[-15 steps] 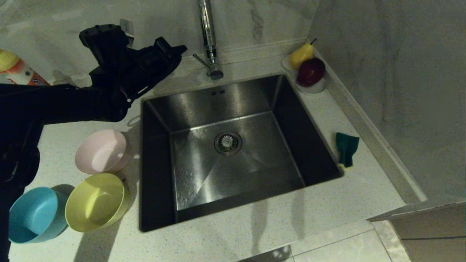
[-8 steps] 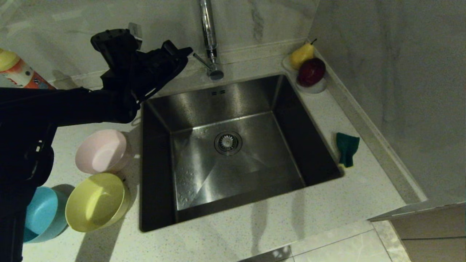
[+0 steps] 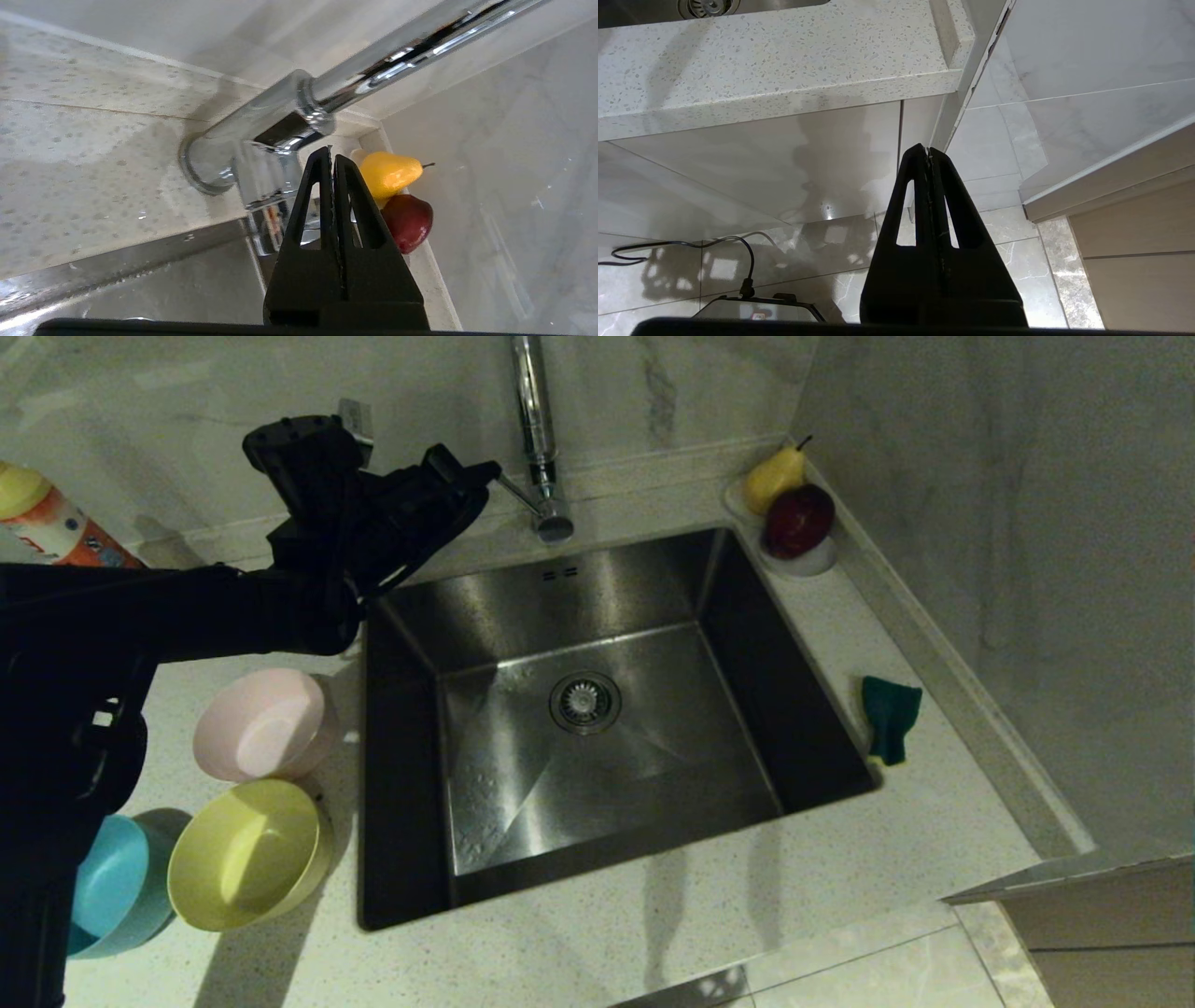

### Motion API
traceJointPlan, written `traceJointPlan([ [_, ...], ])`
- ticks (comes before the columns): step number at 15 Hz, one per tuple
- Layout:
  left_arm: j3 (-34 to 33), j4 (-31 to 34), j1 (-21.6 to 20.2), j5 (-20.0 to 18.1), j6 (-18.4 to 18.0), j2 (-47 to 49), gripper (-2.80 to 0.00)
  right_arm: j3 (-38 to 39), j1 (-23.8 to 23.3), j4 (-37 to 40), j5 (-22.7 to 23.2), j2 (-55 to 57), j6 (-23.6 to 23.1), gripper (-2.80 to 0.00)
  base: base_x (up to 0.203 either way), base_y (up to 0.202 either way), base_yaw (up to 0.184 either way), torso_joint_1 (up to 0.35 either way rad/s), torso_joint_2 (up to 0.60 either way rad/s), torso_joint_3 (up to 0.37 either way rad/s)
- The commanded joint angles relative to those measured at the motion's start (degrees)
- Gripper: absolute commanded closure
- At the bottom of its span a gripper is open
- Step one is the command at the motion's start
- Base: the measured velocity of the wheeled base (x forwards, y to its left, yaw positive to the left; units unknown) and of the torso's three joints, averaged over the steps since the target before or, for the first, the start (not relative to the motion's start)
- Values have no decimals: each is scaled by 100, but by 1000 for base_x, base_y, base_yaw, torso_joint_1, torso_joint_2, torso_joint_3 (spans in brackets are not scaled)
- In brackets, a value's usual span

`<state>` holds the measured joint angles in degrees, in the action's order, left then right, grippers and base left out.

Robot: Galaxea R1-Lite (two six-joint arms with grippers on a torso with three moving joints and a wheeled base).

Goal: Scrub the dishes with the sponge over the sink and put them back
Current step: Turn on the faucet

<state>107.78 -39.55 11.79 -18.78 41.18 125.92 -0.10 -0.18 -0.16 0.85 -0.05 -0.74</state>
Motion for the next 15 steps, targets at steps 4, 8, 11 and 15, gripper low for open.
traceJointPlan([
  [4,-2,-18,-1,-5,-28,-193,0,1,1,-2,3,2,-5,0,0,0,0,0,0,0],
  [8,-2,-18,97,3,-192,-164,0,1,1,-2,3,-4,-5,0,0,0,0,0,0,0],
  [11,-2,-116,174,24,-216,-13,0,1,1,-2,3,5,-5,0,0,0,0,0,0,0],
  [15,-2,-167,192,32,-216,29,0,1,1,-2,3,-4,-5,0,0,0,0,0,0,0],
])
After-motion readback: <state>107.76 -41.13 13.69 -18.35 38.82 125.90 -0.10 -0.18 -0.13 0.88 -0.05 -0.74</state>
